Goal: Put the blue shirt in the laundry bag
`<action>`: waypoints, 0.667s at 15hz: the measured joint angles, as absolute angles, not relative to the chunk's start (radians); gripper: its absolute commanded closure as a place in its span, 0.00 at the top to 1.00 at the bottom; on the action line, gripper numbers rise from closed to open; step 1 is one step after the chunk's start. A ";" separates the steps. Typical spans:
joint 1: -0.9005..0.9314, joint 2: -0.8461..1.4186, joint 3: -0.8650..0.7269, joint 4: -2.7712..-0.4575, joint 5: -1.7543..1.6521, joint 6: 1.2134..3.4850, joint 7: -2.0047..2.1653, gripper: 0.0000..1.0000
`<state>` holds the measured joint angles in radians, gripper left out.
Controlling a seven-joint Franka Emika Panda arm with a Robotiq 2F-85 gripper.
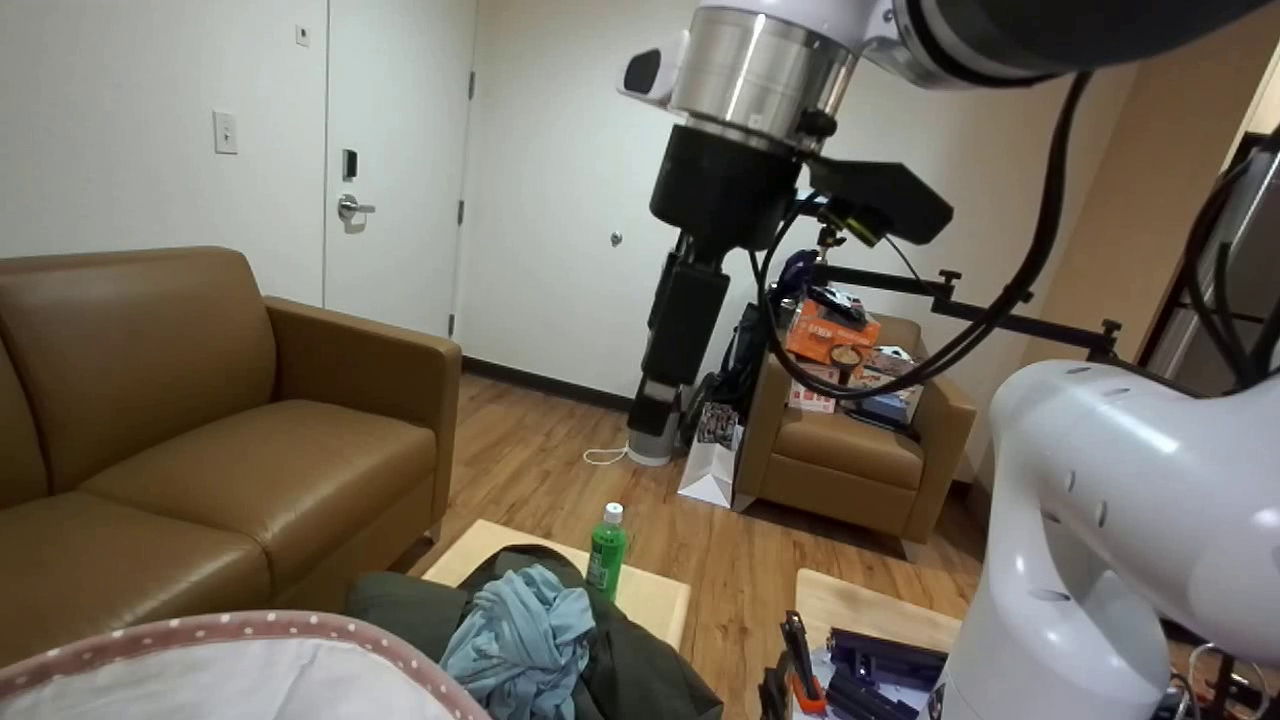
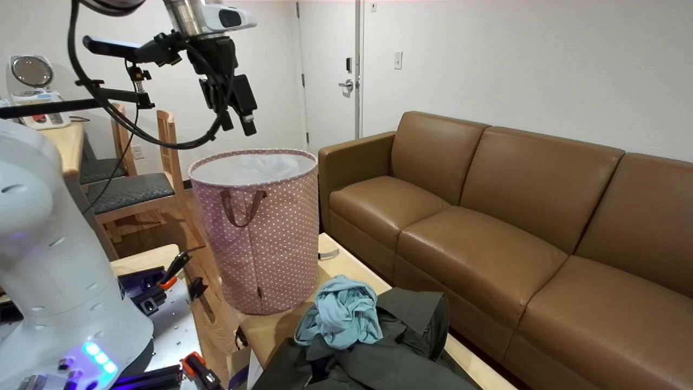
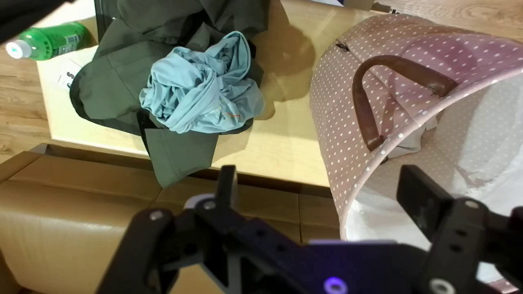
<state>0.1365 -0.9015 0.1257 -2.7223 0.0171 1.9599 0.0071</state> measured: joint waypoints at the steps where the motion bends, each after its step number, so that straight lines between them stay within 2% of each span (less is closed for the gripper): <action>1: 0.133 -0.901 0.118 -2.718 0.013 1.961 0.007 1.00; 5: 0.096 -0.861 0.027 -2.697 0.012 2.018 -0.007 1.00; 10: 0.046 -0.677 -0.052 -2.698 0.009 2.223 -0.032 1.00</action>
